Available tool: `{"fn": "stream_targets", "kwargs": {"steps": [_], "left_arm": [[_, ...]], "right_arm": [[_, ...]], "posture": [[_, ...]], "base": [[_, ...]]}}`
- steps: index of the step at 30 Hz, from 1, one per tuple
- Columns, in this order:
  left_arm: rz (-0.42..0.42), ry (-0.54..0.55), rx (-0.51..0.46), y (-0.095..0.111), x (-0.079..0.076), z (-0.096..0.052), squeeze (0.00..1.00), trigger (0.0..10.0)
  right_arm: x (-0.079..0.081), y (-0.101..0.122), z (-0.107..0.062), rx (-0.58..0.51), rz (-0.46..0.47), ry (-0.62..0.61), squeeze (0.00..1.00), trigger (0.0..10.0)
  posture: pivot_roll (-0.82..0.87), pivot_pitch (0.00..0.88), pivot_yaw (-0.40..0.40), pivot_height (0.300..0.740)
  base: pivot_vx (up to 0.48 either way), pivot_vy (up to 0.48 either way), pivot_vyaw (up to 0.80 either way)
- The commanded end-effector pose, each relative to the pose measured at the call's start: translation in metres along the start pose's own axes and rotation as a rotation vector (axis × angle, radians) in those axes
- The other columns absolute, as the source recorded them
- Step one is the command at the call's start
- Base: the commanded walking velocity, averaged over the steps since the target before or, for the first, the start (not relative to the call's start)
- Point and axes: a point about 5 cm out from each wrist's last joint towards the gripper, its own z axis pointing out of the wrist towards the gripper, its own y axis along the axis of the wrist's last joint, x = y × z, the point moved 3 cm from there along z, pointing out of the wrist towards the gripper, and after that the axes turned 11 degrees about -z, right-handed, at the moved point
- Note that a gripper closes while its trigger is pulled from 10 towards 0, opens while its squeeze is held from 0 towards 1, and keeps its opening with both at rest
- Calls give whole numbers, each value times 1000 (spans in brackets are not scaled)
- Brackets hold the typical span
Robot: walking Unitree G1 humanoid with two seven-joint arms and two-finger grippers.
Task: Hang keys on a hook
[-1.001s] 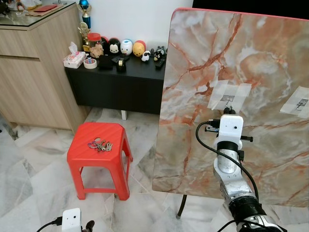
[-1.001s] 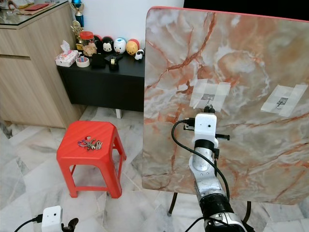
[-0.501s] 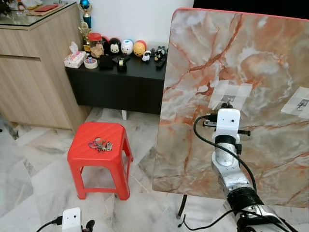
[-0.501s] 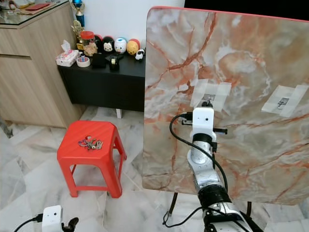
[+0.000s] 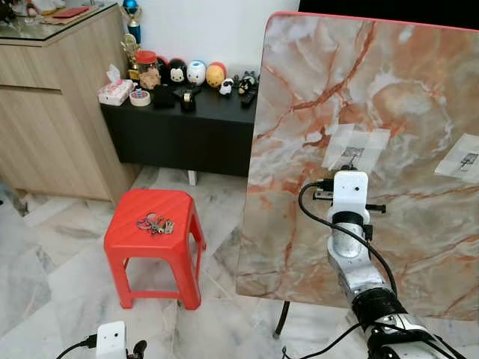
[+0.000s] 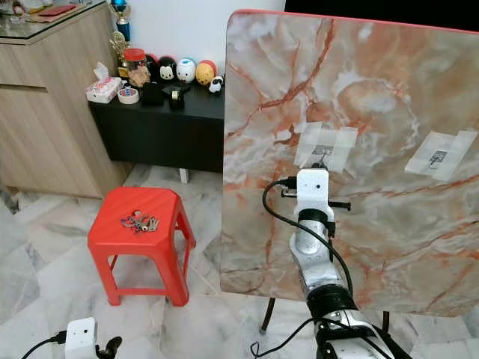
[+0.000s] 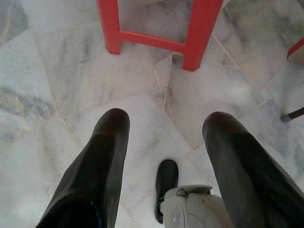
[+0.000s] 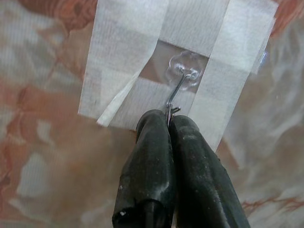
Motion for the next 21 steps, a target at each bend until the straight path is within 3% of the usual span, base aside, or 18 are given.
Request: {"fn": "stream_targets", "kwargs": {"steps": [1,10,11,12,13,14,21], "left_arm": [[2,2,16,-4,-3,0,0,10000],[3,4,18,-5,-2,-1,0,10000],[3,4,18,-5,-2,-1,0,10000],[2,4,18,-5,-2,-1,0,10000],[2,4,18,-5,-2,-1,0,10000],[4,4,19,-5,-2,-1,0,10000],[5,2,21,-6,-3,-1,0,10000]], "right_arm": [[-2,5,5,-7,-7,-2,0,10000],[1,4,4,-9,-7,18,0,10000],[1,4,3,-9,-6,18,588,10000],[1,4,3,-9,-6,16,839,10000],[1,4,3,-8,-6,15,839,10000],[1,4,3,-5,-4,14,1000,10000],[4,3,1,-10,17,43,1000,10000]], "posture": [[92,0,-81,740],[91,0,-80,740],[92,0,-80,740],[92,0,-80,740],[92,0,-80,740],[92,0,-80,740],[91,0,-81,740]], "base": [[0,0,0],[0,0,0],[0,0,0],[0,0,0],[0,0,0],[0,0,0],[0,0,0]]}}
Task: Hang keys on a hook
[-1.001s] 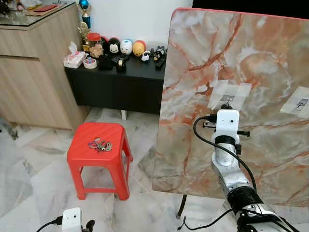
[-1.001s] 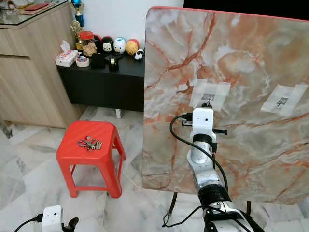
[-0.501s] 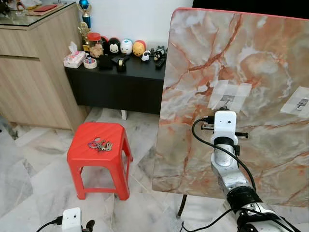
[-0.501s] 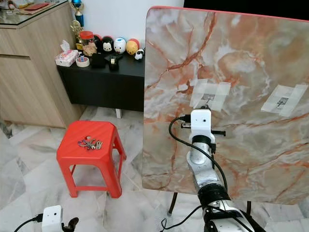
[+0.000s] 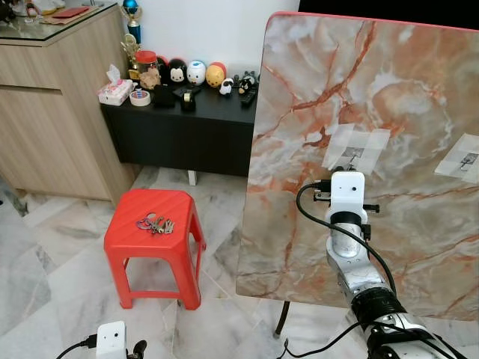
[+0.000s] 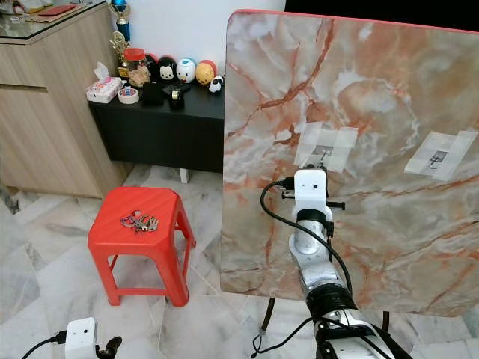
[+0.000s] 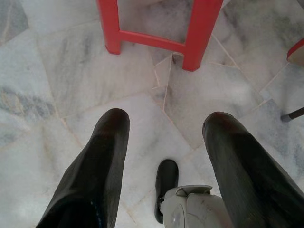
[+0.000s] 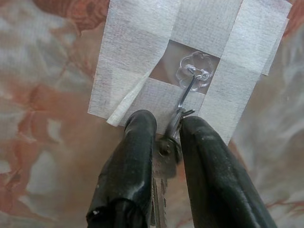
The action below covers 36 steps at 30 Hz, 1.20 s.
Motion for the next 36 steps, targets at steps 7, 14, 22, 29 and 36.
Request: {"fn": "stream_targets", "kwargs": {"steps": [7,14,22,29,36], "left_arm": [[4,2,23,-6,-2,-1,0,10000],[6,1,30,-8,-2,-2,0,10000],[18,-4,47,-12,-2,-2,0,10000],[29,-10,50,-9,-4,-1,0,10000],[35,-2,51,-4,2,1,0,10000]], "right_arm": [[7,4,-10,-65,71,76,106,10000],[-3,-15,-35,-80,58,119,0,10000],[-13,-110,-82,347,84,145,0,10000],[5,-154,-106,619,209,234,0,10000],[25,-171,-130,750,263,281,0,10000]], "posture": [[90,0,-84,740],[87,0,-87,740],[60,0,-86,740],[55,0,-68,740],[65,0,-53,740]], "base": [[0,0,0],[0,0,0],[0,0,0],[0,0,0],[0,0,0]]}}
